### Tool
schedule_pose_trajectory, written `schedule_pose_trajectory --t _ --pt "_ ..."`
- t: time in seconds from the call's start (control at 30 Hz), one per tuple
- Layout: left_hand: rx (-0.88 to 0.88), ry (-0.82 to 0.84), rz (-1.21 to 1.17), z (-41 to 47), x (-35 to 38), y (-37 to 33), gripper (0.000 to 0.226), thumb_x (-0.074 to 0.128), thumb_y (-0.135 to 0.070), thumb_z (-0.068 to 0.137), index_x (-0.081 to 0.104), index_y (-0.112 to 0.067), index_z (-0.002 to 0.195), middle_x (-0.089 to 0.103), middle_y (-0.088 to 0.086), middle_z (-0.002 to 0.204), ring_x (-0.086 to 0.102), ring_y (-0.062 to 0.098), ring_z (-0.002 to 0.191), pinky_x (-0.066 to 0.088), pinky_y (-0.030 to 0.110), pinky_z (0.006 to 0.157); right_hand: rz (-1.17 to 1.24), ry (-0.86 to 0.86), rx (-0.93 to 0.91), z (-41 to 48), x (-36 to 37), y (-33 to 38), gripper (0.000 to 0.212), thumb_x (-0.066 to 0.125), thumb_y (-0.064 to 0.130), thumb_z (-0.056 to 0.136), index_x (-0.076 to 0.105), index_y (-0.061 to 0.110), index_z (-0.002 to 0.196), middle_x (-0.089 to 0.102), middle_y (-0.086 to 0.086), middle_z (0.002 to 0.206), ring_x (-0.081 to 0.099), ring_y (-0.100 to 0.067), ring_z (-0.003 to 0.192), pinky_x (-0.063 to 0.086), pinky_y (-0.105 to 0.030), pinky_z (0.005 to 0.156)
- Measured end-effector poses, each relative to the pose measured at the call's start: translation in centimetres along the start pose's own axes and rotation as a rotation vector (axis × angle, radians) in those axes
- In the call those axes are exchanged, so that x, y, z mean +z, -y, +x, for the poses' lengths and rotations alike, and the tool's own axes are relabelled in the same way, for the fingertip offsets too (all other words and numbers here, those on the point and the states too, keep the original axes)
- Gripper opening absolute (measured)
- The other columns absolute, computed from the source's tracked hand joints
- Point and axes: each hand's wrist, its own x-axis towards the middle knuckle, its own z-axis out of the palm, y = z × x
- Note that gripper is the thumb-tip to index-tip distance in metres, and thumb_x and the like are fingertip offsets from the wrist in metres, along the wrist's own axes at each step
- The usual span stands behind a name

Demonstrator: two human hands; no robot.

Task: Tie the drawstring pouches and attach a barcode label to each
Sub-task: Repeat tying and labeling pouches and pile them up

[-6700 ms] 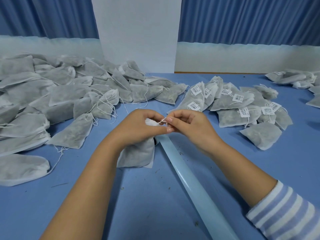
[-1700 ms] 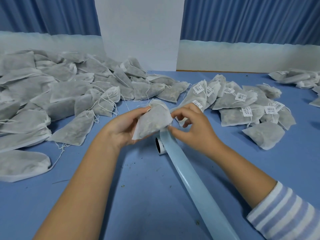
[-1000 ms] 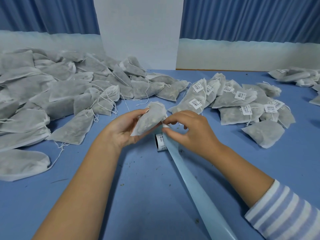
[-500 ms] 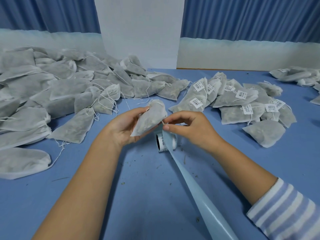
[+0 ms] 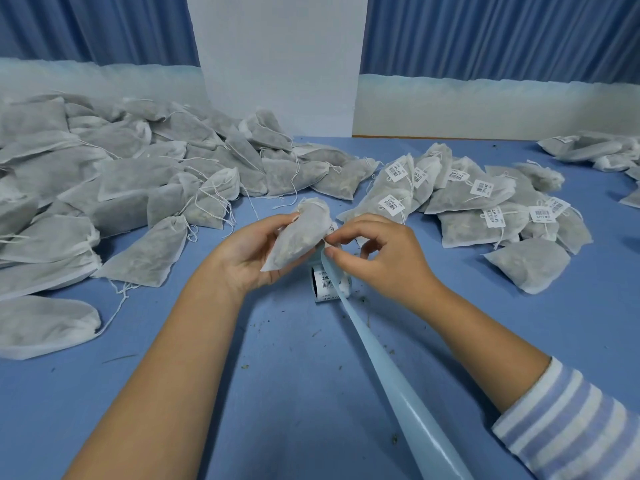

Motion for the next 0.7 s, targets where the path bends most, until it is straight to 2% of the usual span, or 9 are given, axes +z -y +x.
schedule_pose_trajectory --t 0.1,0.2,0.27,0.43,0.6,0.7 --pt "0.009 -0.011 0.021 -0.02 -0.03 0.0 0.021 0.058 -0.011 0.095 0.067 0.006 0.103 0.073 0.022 0.097 0.074 0.028 0.075 0.062 0.034 0.062 0.096 0.015 0.118 0.08 -0.11 0.08 0.016 0.079 0.014 0.079 0.075 0.029 0.082 0.072 0.01 0.086 0.066 -0.004 0.087 0.052 -0.025 0.065" --pt "0.01 -0.01 0.02 0.06 -0.08 -0.07 0.021 0.058 -0.012 0.095 0.068 0.006 0.101 0.073 0.022 0.096 0.075 0.028 0.075 0.062 0.034 0.061 0.218 0.065 0.19 0.28 -0.36 0.29 0.014 0.079 0.011 0.079 0.076 0.024 0.084 0.075 0.011 0.086 0.068 0.0 0.085 0.047 -0.01 0.07" --pt "0.009 -0.015 0.016 0.13 -0.14 -0.09 0.02 0.06 -0.011 0.092 0.069 0.006 0.098 0.073 0.021 0.096 0.075 0.028 0.076 0.062 0.035 0.061 0.285 0.086 0.229 0.39 -0.45 0.33 0.016 0.079 0.008 0.079 0.077 0.023 0.083 0.076 0.01 0.085 0.069 -0.001 0.085 0.047 -0.009 0.074" --pt "0.003 0.007 0.058 0.39 -0.25 -0.06 0.022 0.064 -0.012 0.087 0.077 0.004 0.083 0.073 0.018 0.095 0.074 0.026 0.077 0.062 0.035 0.073 0.413 0.12 0.32 0.52 -0.39 0.23 0.019 0.077 0.001 0.078 0.076 0.02 0.078 0.075 0.008 0.079 0.067 0.002 0.074 0.047 -0.008 0.064" --pt "0.015 0.006 0.075 0.63 -0.32 -0.1 0.017 0.067 -0.015 0.081 0.079 -0.002 0.079 0.074 0.011 0.09 0.073 0.022 0.077 0.059 0.033 0.082 0.24 0.082 0.249 0.47 -0.34 0.29 0.02 0.072 0.006 0.084 0.074 0.024 0.075 0.074 0.011 0.08 0.067 0.0 0.077 0.048 -0.011 0.072" --pt "0.042 0.044 0.169 0.58 -0.4 -0.1 0.03 0.067 -0.022 0.08 0.073 -0.005 0.104 0.074 0.011 0.103 0.072 0.022 0.089 0.058 0.035 0.087 0.131 0.047 0.198 0.36 -0.05 0.25 0.022 0.067 0.004 0.087 0.066 0.023 0.076 0.067 0.016 0.075 0.061 0.004 0.072 0.049 -0.016 0.068"
